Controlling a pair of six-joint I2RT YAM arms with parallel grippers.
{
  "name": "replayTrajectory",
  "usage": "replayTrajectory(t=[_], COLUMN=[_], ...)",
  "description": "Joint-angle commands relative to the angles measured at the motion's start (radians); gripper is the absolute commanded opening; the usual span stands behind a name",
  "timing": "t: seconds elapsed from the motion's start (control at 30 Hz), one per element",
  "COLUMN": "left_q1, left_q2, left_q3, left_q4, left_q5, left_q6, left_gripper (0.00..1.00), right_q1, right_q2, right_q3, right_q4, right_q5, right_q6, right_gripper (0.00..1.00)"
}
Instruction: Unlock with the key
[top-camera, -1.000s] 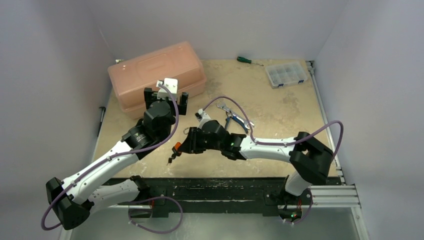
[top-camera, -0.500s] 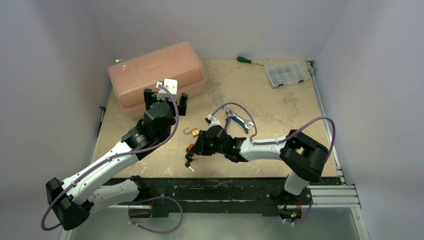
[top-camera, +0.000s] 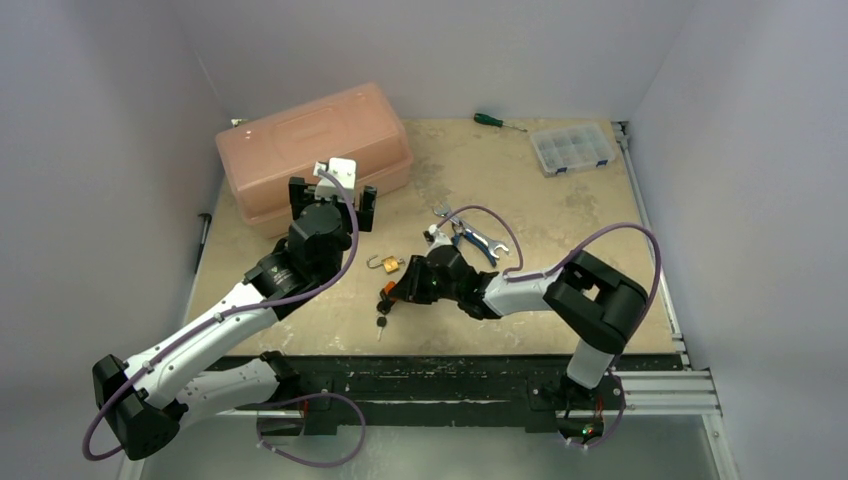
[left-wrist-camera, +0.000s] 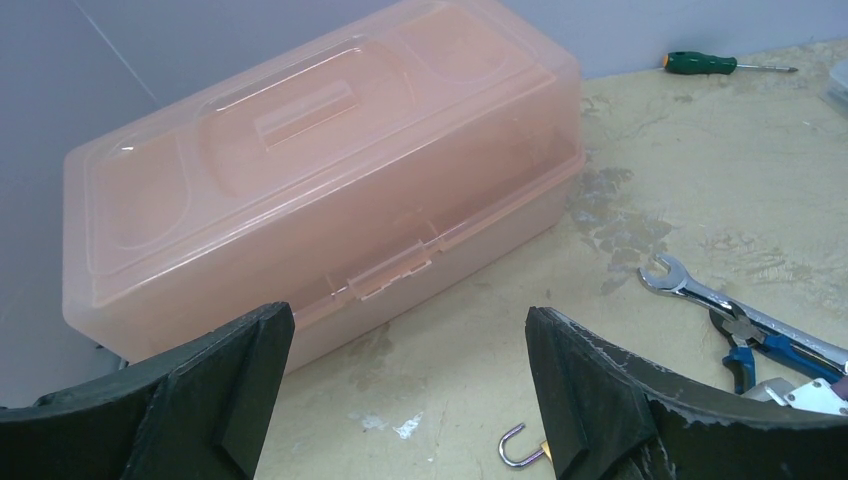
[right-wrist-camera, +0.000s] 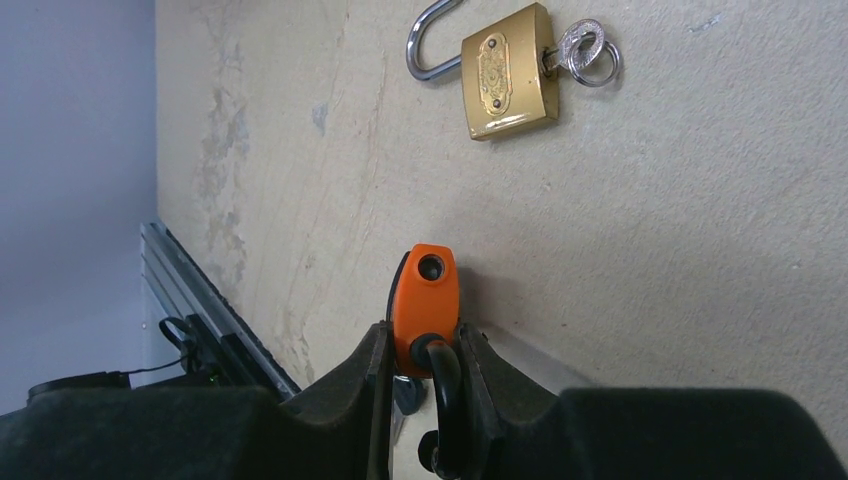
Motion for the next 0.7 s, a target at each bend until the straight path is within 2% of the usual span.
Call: replayTrajectory(t=[0.0, 0.07, 0.13, 0.2, 0.3, 0.4, 0.67], left_q1=[0.005, 0.005, 0.005, 0.005, 0.005, 0.005, 0.005], left_q2=[0.000, 0.002, 0.001, 0.001, 0.001, 0.003, 0.005], left_q3=[0.002, 0.002, 0.002, 0.002, 0.002, 0.001, 0.003], left_q4=[0.020, 0.020, 0.020, 0.018, 0.018, 0.017, 0.018], left_q5=[0.002, 0.003, 0.003, 0.002, 0.002, 0.004, 0.005], left_q6=[0.000, 0.000, 0.000, 0.000, 0.001, 0.000, 0.001], left_gripper=[0.92, 0.92, 0.92, 0.92, 0.92, 0.92, 0.92], right_q1=[-0.030, -0.041, -0.046, -0.049, -0.054, -0.058, -0.069], right_q2=[0.038, 0.051, 0.057, 0.056, 0.048, 0.037, 0.007], right_q3=[-0.020, -0.023, -0.029, -0.035, -0.036, -0.035, -0.029], right_q4=[0.063, 0.064, 0.061, 0.056, 0.036, 0.008, -0.052], right_q5=[-0.048, -0.055, -0.053, -0.047, -0.035, -0.019, -0.011], right_q6=[-0.014, -0.020, -0.024, -0.026, -0.028, -0.033, -0.046], right_gripper=[0.00, 0.04, 0.15, 0.33, 0.54, 0.67, 0.69])
